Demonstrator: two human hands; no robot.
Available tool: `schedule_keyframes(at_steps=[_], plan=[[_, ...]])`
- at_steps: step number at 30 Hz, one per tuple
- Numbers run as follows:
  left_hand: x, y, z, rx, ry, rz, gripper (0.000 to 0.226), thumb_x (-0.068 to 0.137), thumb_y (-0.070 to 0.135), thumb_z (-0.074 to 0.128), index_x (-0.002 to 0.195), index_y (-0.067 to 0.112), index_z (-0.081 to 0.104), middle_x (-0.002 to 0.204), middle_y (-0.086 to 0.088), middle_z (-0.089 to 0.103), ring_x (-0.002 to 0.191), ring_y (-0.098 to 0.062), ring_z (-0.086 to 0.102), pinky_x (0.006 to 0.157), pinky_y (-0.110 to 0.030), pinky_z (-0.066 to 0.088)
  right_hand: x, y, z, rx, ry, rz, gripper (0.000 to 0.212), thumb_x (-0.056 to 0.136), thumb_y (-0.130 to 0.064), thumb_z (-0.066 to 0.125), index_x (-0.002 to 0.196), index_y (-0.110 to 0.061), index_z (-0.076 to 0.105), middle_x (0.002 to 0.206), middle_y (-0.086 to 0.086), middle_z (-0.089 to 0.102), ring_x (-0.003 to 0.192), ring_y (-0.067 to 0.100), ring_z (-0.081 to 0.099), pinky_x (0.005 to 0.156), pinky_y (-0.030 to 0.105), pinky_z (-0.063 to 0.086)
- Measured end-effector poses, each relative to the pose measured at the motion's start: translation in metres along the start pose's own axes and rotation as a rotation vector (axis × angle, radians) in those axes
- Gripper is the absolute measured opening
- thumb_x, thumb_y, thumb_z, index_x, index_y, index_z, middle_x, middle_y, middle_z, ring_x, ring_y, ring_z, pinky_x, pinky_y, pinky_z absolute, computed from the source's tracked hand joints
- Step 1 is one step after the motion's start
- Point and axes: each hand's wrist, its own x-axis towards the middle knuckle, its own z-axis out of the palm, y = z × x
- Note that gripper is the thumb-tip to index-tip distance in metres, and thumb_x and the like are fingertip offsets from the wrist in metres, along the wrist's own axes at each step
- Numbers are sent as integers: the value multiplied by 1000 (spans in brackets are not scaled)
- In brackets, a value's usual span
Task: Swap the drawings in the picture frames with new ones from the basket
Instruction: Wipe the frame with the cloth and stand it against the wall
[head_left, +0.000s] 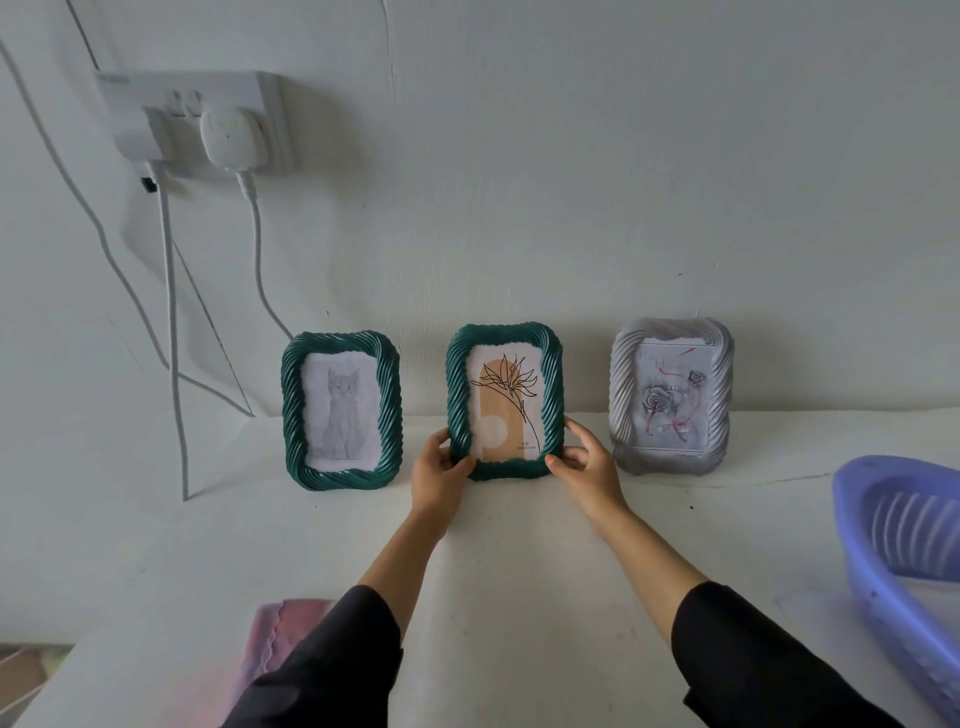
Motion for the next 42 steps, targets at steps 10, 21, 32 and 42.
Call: schedule_keyframes(at_steps=[10,21,32,42], plan=[[-3,-1,1,-8,2,25,48,88,1,58,134,8,45,113,-13,64,93,-21,62,81,-26,49,-1,0,0,11,-3,9,62,84,9,56,139,-13,39,100,12,66,92,18,61,84,22,48],[-4,-3,1,-1,-8,47,46,88,1,57,132,9,45,106,-6,63,91,-20,62,80,-26,48,-4,-2,0,-30,7,0,64,84,8,57,140,-15,38,115,16,65,97,16,61,90,25,48],[-12,1,4,-54,41,50,53,86,6,62,135,12,42,109,-5,59,90,-14,58,78,-18,48,-3,-1,-3,15,39,51,70,83,4,59,143,-17,31,111,18,65,92,18,60,80,22,48],[-63,32,75,320,187,852,40,82,13,49,121,12,43,120,-13,48,114,-15,40,105,-19,36,-25,-36,-54,-223,496,-279,41,81,4,56,120,-7,56,110,16,60,93,22,55,78,29,47]])
